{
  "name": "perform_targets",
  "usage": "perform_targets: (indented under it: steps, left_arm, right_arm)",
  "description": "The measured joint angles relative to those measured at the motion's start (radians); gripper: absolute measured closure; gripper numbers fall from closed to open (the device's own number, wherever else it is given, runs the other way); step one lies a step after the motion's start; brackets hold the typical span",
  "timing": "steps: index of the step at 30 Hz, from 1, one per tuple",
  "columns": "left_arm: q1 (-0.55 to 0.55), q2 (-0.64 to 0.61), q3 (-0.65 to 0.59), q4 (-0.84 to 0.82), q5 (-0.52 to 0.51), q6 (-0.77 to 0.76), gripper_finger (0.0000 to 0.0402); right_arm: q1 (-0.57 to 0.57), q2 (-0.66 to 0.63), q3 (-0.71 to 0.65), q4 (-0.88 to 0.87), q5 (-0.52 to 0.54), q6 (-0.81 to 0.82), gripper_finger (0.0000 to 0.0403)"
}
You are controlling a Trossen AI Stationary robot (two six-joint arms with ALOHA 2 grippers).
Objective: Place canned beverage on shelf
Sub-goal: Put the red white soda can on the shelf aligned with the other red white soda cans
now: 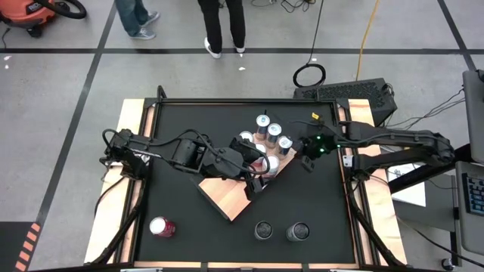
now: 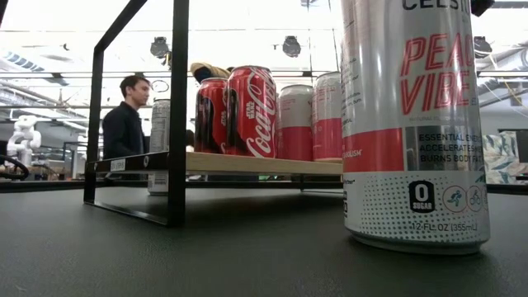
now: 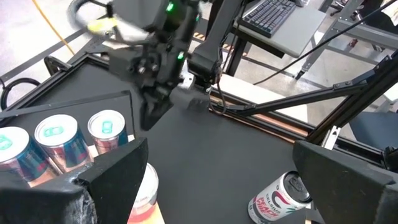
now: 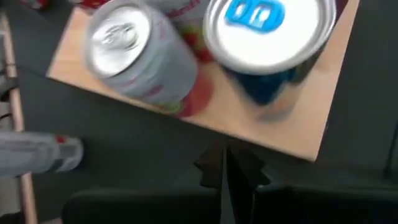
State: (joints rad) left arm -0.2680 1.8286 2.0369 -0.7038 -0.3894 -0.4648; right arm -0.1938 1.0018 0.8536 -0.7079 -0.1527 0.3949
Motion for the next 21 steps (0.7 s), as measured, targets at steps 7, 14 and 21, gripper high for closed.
perform_targets:
  steps: [7, 14, 21]
  left_arm:
    - [0.0, 0.0, 0.0, -0.03, 0.0, -0.026, 0.0004]
    - [0.0, 0.0, 0.0, -0.068, 0.0, -0.106, 0.0004]
    - [0.0, 0.0, 0.0, -0.087, 0.003, -0.136, 0.0004]
  right_arm:
    - [0.078, -0.154, 0.001, -0.092, -0.06, 0.13, 0.0403]
    - [0.208, -0.268, 0.032, -0.107, -0.06, 0.219, 0.0403]
    - [0.279, -0.249, 0.21, -0.214, -0.028, 0.058, 0.0403]
